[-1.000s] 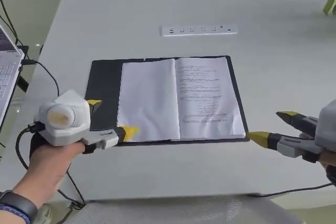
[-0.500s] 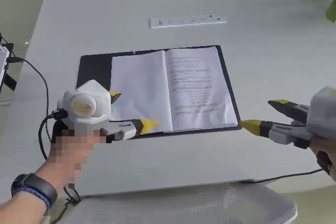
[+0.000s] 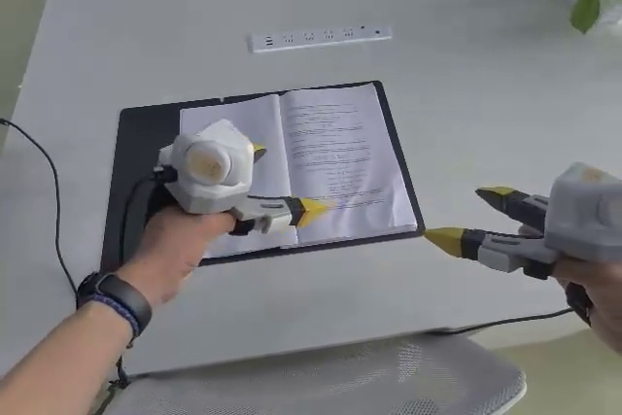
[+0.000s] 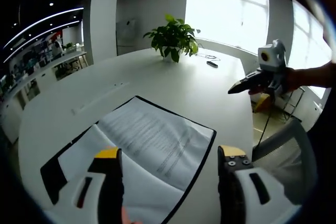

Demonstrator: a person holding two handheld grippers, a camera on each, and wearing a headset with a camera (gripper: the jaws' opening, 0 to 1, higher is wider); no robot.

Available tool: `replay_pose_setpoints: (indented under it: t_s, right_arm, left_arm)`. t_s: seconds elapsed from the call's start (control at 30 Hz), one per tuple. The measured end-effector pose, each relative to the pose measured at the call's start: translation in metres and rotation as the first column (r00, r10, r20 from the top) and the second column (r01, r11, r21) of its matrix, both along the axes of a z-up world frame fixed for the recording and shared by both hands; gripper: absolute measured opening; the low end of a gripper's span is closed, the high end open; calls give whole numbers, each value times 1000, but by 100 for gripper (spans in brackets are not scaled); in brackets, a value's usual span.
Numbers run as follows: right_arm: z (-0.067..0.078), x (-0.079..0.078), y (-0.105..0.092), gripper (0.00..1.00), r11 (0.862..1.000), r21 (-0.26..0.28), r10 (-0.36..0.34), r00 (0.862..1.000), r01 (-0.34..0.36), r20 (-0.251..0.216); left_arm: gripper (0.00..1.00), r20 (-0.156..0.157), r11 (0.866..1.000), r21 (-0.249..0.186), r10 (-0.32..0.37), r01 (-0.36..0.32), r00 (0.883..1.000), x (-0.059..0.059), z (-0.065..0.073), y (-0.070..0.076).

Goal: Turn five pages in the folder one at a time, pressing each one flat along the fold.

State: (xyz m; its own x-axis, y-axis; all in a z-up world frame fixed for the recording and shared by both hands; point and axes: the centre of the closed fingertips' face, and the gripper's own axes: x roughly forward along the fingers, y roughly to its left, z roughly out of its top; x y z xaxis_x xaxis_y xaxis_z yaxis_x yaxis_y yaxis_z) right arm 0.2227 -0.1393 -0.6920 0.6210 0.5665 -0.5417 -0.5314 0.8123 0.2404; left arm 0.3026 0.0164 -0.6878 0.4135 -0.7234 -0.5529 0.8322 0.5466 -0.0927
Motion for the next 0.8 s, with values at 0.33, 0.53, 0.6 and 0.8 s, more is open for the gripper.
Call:
replay_pose_setpoints:
  t_s: [0.33, 0.53, 0.6, 0.8]
  right_arm:
    - [-3, -2, -2, 68, 1000, 3, -3, 1000, 3, -11]
    - [-4, -3, -5, 68, 1000, 11, -9, 1000, 9, -16]
    - [-4, -4, -6, 68, 1000, 16, -13, 1000, 14, -17]
    - [-10, -7, -9, 67, 1000, 20, -17, 999, 18, -33]
  left_arm:
    - [73, -19, 999, 9, -53, 54, 998, 10, -17, -41]
    - [72, -41, 997, 30, -73, 74, 996, 9, -38, -68]
    - [72, -49, 996, 35, -75, 77, 996, 7, -45, -77]
    - [70, -73, 996, 54, -67, 72, 995, 5, -68, -97]
